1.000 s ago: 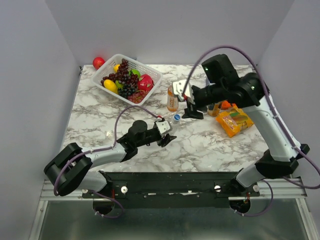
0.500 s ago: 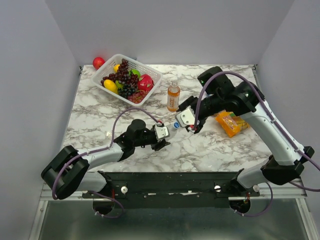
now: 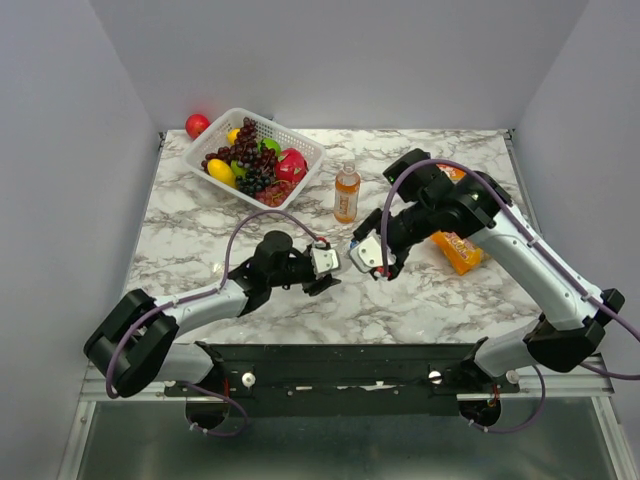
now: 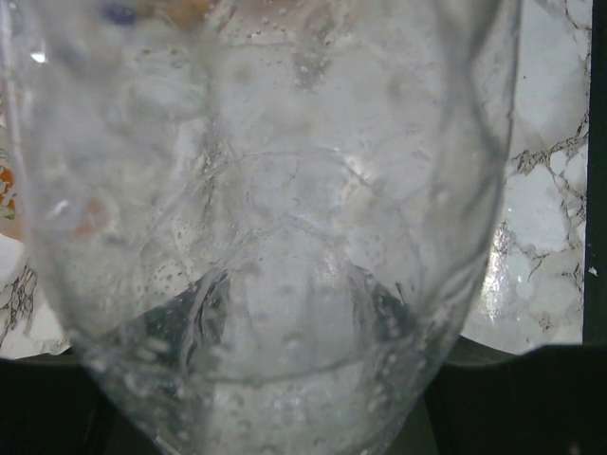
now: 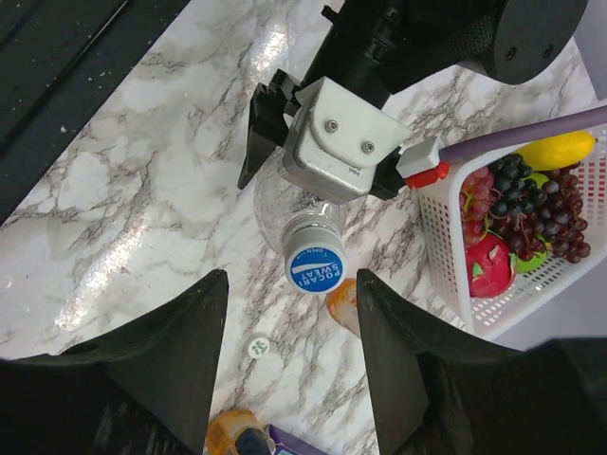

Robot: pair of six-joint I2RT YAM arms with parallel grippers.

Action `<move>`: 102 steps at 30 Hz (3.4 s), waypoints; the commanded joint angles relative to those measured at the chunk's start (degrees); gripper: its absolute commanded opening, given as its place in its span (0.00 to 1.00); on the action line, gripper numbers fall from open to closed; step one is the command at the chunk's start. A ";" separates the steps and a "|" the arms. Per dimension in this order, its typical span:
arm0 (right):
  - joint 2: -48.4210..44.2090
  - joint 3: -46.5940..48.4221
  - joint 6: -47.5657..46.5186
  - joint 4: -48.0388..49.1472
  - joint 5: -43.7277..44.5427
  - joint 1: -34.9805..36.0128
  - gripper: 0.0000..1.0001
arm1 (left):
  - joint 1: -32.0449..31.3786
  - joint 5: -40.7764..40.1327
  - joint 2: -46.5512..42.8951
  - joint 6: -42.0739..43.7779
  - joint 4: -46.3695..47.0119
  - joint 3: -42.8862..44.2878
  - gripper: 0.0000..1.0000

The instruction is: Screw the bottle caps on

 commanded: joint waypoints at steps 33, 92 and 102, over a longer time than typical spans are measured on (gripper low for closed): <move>3.55 -1.06 3.79 -2.25 2.78 0.85 0.49 | 0.28 5.07 0.97 4.18 -2.24 3.75 0.00; 21.47 12.13 84.09 5.13 -0.55 -7.67 0.00 | -1.39 -23.48 -2.72 -12.08 14.03 6.38 0.00; 25.60 24.37 88.17 4.89 -3.12 -8.73 0.50 | -1.75 -27.64 0.27 -12.96 5.59 8.23 0.00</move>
